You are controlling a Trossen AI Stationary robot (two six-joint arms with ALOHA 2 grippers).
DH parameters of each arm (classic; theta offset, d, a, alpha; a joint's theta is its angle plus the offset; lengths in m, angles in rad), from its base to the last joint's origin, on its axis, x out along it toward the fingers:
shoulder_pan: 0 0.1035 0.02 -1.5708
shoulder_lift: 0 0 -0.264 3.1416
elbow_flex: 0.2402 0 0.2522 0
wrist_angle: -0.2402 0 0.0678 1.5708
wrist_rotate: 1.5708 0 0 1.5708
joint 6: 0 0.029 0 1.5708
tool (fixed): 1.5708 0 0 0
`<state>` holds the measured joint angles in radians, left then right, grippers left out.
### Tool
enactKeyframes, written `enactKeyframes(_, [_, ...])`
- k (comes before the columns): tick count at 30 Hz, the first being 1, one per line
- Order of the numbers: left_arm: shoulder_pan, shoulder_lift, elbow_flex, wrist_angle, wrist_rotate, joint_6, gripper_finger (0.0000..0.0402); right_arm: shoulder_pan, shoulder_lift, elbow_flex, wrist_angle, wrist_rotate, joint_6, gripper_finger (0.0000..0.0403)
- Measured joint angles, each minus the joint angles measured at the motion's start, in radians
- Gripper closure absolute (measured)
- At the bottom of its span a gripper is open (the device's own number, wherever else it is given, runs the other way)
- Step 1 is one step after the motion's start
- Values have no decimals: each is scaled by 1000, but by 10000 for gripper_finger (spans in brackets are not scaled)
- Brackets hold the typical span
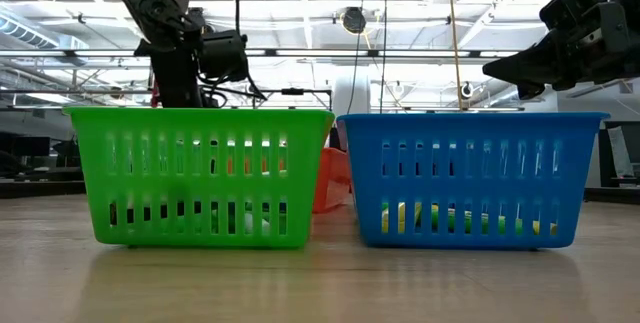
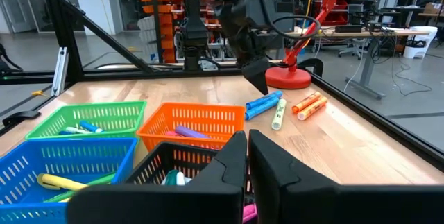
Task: Pick & Place Markers
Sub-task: Put the left blue highlighter pen into the orange basket
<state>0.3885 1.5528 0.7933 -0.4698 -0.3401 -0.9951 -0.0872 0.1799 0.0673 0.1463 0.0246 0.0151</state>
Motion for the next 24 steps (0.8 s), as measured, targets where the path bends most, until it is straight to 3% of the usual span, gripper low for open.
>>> enactKeyframes(14, [18, 121, 5, 38, 47, 13, 249, 0, 0, 0, 1, 0, 0, 394])
enactKeyframes(24, [-35, 117, 4, -63, 71, 76, 250, 0, 0, 0, 0, 0, 0, 394])
